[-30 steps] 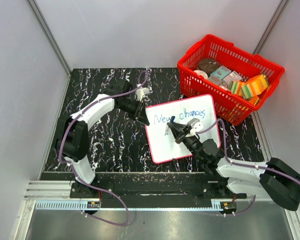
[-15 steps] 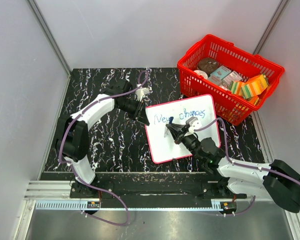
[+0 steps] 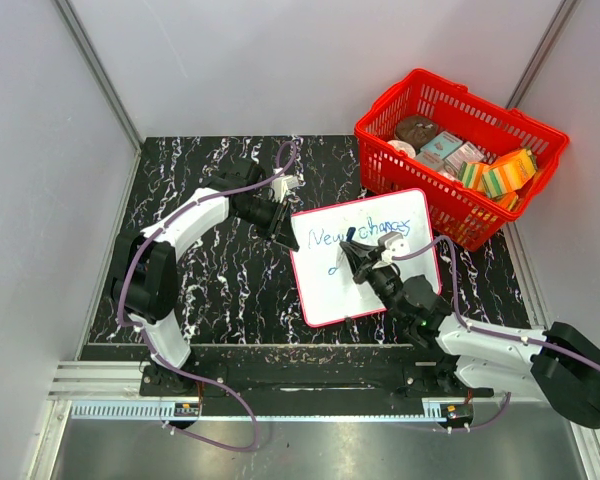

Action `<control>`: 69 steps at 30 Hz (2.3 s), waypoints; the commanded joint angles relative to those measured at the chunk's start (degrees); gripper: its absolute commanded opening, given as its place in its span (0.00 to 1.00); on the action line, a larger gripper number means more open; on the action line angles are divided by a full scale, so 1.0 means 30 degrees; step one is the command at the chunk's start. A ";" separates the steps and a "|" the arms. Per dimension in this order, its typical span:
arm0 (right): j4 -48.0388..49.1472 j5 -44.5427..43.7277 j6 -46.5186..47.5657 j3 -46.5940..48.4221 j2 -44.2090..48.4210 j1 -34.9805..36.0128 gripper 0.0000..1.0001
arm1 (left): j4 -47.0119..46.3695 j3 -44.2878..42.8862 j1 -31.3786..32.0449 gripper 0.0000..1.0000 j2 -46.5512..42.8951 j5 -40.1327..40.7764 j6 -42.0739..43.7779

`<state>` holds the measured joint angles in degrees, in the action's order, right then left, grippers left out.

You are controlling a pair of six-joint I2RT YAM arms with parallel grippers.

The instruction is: Write a sentence on the whiteboard

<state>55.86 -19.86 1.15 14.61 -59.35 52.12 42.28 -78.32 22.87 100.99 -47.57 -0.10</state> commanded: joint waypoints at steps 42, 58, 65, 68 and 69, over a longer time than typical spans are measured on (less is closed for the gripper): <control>-0.0602 0.0496 0.0936 -0.0535 0.3262 0.0000 0.00 | -0.0559 -0.0083 0.0227 0.00 -0.0236 0.3230 0.1615; 0.1654 -0.0090 0.1082 -0.0592 0.1473 0.0000 0.00 | -0.0588 -0.0024 0.0315 0.00 -0.0324 0.3289 0.1673; 0.2123 -0.0762 0.1112 -0.0447 0.0128 0.0000 0.00 | -0.0588 0.0005 0.0374 0.00 -0.0353 0.3318 0.1673; 0.2447 -0.1144 0.1199 -0.0388 -0.0284 0.0000 0.00 | -0.0588 0.0005 0.0403 0.00 -0.0411 0.3347 0.1732; 0.2098 -0.1319 0.1171 -0.0301 -0.0197 0.0000 0.00 | -0.0588 0.0005 0.0403 0.00 -0.0411 0.3347 0.1703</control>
<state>59.81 -20.47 3.79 12.45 -59.31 52.12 42.30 -78.32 22.92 100.88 -47.46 -0.10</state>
